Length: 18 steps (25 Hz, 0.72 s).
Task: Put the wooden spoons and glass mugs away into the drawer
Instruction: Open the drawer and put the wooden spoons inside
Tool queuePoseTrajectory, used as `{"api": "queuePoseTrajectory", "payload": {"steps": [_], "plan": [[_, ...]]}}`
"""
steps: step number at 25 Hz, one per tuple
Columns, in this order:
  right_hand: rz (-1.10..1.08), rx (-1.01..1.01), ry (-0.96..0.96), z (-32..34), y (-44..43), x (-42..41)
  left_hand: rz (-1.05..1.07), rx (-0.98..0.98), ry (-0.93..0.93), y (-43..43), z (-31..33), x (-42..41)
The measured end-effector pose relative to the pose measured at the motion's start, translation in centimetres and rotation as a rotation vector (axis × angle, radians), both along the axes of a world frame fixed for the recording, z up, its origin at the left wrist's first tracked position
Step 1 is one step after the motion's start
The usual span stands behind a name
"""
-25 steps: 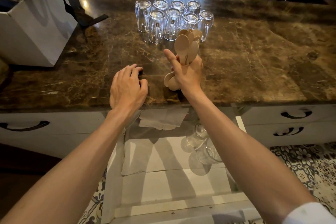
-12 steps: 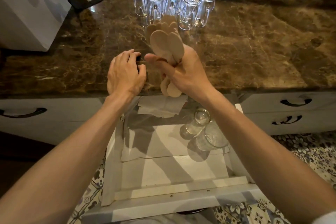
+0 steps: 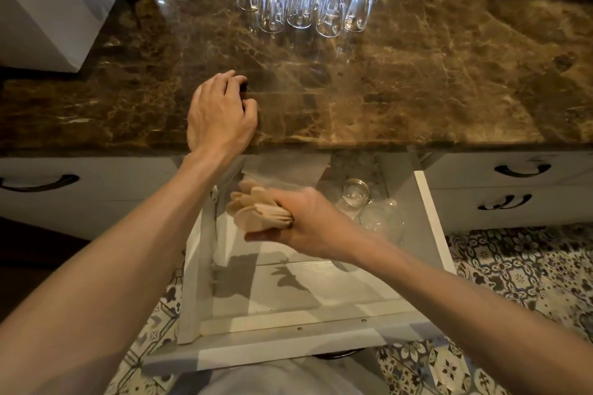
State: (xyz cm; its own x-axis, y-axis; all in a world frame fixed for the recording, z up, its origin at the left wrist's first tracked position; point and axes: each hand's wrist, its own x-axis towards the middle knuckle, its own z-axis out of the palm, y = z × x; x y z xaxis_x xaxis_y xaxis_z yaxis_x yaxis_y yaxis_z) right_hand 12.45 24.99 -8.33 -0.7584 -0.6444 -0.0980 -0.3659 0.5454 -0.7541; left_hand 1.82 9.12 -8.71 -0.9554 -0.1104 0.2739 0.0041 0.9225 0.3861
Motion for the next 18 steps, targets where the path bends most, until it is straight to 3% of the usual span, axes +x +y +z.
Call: {"api": "queuePoseTrajectory", "payload": {"steps": [6, 18], "plan": [[0.163, 0.371, -0.145, -5.9, 3.9, 1.7, -0.009, -0.025, 0.001, -0.1, -0.4, -0.2], [0.277, 0.629, -0.367, -9.7, 9.2, 2.8, -0.014, -0.033, 0.025, -0.3, -0.8, -0.3]]}}
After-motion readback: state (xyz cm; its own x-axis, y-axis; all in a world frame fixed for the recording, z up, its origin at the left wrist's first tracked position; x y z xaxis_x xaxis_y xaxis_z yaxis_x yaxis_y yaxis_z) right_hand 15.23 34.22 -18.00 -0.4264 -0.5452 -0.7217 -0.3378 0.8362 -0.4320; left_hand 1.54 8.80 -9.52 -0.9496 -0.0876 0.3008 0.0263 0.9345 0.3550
